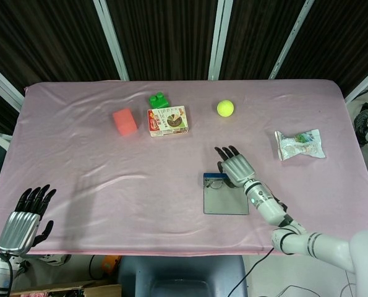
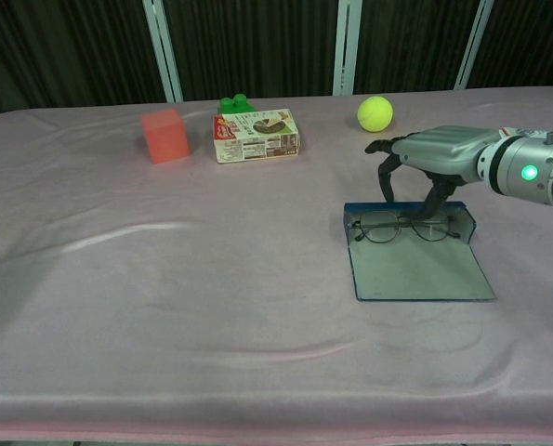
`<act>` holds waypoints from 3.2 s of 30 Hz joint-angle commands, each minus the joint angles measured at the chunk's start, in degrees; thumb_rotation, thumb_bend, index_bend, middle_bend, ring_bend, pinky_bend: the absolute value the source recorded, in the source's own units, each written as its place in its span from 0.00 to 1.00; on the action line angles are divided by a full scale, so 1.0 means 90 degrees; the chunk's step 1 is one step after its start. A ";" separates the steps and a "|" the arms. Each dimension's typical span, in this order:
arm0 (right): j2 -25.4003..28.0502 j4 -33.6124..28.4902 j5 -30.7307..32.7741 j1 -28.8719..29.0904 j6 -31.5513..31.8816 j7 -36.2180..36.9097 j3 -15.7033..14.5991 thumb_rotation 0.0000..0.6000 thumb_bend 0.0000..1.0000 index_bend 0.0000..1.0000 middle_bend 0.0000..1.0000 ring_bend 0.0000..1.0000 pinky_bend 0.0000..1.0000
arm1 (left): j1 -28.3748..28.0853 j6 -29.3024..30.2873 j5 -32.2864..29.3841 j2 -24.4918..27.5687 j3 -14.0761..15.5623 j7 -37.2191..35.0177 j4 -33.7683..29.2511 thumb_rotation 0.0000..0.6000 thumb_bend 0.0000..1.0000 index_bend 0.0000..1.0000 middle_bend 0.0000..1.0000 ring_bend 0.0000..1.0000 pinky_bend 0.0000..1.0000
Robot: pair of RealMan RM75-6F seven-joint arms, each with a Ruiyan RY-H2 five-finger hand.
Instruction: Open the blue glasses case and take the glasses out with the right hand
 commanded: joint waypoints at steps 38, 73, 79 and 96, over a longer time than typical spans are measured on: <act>-0.0127 -0.0006 -0.0457 -0.0044 0.0567 0.0403 0.0116 1.00 0.52 0.65 0.06 0.00 0.00 | -0.0020 -0.0004 0.0010 -0.0002 -0.0006 -0.0040 0.0005 1.00 0.40 0.00 0.00 0.00 0.00; -0.2297 0.3725 -0.2324 -0.0234 0.2532 0.1737 0.0265 1.00 0.52 0.66 0.09 0.01 0.00 | -0.0025 -0.0061 0.0008 -0.0029 0.0033 0.0031 0.0027 1.00 0.40 0.00 0.00 0.00 0.00; -0.2320 0.4353 -0.1797 -0.0027 0.1814 0.1575 0.0674 1.00 0.52 0.57 0.09 0.01 0.00 | -0.0028 -0.0071 0.0018 -0.0046 0.0041 0.0058 0.0034 1.00 0.40 0.00 0.00 0.00 0.00; 0.0593 -0.0302 -0.2418 -0.0819 0.1330 0.1042 -0.0248 1.00 0.32 0.23 0.00 0.00 0.00 | -0.0030 -0.0101 0.0051 -0.0098 0.0086 0.0187 0.0012 1.00 0.40 0.00 0.00 0.00 0.00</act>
